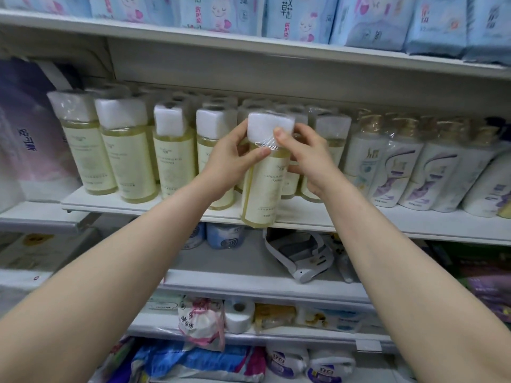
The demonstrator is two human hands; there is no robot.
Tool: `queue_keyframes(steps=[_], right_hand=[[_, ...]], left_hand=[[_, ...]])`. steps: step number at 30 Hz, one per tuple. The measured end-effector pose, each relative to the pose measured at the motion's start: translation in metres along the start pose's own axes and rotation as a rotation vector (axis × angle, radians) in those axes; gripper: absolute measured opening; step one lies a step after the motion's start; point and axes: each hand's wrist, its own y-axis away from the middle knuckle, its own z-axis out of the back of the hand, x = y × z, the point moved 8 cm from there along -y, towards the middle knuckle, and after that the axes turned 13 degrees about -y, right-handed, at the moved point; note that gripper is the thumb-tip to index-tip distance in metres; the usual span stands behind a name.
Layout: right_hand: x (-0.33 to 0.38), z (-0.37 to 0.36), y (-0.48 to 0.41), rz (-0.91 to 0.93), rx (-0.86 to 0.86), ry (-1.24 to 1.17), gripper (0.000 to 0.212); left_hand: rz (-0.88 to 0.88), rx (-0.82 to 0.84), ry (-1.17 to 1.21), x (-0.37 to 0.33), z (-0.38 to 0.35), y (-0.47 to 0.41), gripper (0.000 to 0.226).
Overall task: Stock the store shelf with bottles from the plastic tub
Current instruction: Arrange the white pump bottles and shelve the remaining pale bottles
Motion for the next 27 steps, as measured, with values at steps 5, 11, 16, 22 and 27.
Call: queue_keyframes(steps=[5, 11, 16, 22, 27], right_hand=[[-0.012, -0.002, -0.004, 0.01, -0.003, -0.002, 0.021], [-0.021, -0.008, -0.006, 0.008, -0.007, -0.004, 0.054], [-0.04, -0.008, -0.001, -0.043, 0.014, -0.063, 0.067], [-0.081, -0.003, 0.029, -0.11, 0.089, 0.026, 0.055], [-0.1, 0.001, 0.041, -0.155, 0.156, -0.005, 0.054]], left_hand=[[-0.014, 0.013, -0.006, 0.011, -0.001, 0.002, 0.052], [-0.001, -0.028, -0.019, 0.02, 0.001, 0.003, 0.055], [0.003, -0.019, -0.103, 0.03, -0.01, 0.019, 0.073], [0.014, -0.093, -0.289, 0.056, -0.023, 0.049, 0.087], [0.082, -0.255, -0.389, 0.058, -0.015, 0.058, 0.078]])
